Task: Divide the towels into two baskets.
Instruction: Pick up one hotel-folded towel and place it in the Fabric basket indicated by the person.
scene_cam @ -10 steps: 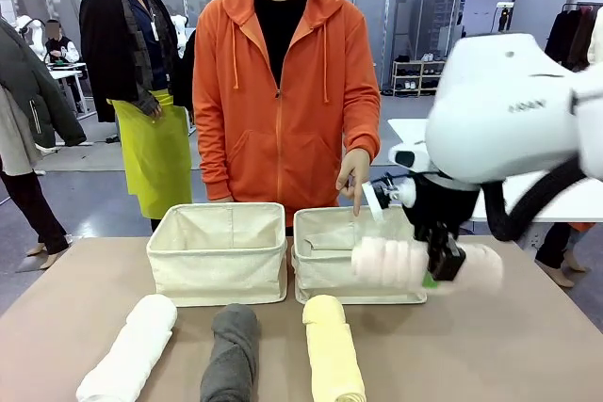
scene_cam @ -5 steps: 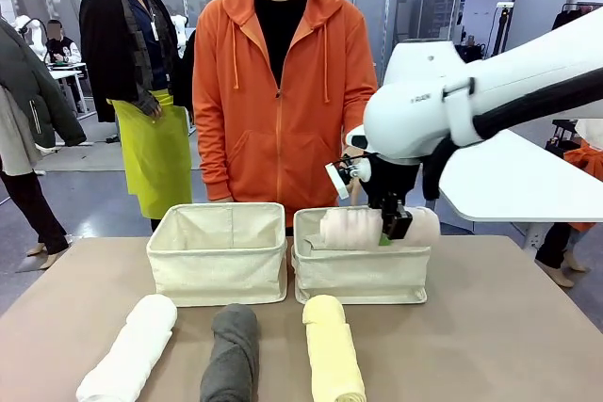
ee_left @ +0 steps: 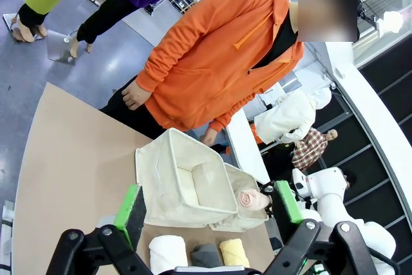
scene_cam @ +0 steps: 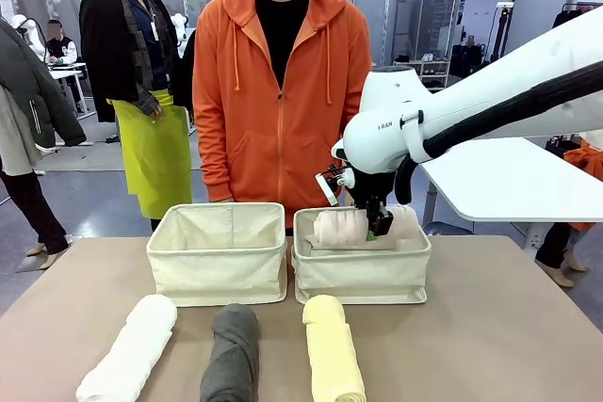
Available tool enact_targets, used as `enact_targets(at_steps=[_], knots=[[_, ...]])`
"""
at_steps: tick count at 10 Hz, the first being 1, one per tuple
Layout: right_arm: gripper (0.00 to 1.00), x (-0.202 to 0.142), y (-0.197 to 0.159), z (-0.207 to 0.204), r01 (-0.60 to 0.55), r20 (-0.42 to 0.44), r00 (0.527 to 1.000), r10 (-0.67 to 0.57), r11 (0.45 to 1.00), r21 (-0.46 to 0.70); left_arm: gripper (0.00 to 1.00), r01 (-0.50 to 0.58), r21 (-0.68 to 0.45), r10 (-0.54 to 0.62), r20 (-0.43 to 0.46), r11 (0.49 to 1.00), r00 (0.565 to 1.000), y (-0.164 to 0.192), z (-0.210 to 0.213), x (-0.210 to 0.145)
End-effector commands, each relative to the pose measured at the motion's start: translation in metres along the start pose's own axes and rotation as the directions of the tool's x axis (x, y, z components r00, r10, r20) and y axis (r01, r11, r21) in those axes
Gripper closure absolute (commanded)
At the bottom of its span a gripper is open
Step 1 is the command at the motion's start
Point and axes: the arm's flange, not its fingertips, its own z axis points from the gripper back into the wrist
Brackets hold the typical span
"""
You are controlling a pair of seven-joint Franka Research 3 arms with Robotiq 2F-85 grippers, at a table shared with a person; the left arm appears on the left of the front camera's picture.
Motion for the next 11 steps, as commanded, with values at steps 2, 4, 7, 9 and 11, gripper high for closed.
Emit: enact_targets(at_steps=[2,4,7,9,11], knots=[[0.64,0.009,-0.033,-0.005,0.016,0.001,1.000,-0.016,1.000,-0.006,0.00,-0.001,-0.016,0.001,0.012,1.000,1.000,0.000,0.001,0.002],[0.64,0.010,-0.048,-0.007,0.019,-0.009,1.000,-0.019,1.000,-0.016,0.00,-0.001,-0.016,0.001,0.012,1.000,1.000,0.000,0.001,0.002],[0.64,0.004,-0.060,-0.005,0.052,-0.008,0.999,-0.052,0.999,-0.016,0.00,-0.001,-0.016,0.001,0.012,1.000,1.000,0.000,0.001,0.002],[0.37,0.002,-0.065,-0.005,0.065,-0.012,0.998,-0.065,0.998,-0.015,0.00,-0.001,-0.016,0.001,0.012,1.000,1.000,0.000,0.001,0.002],[0.10,-0.002,-0.064,-0.008,0.077,-0.011,0.997,-0.077,0.997,-0.005,0.00,-0.001,-0.016,0.001,0.012,1.000,1.000,0.000,0.001,0.002]])
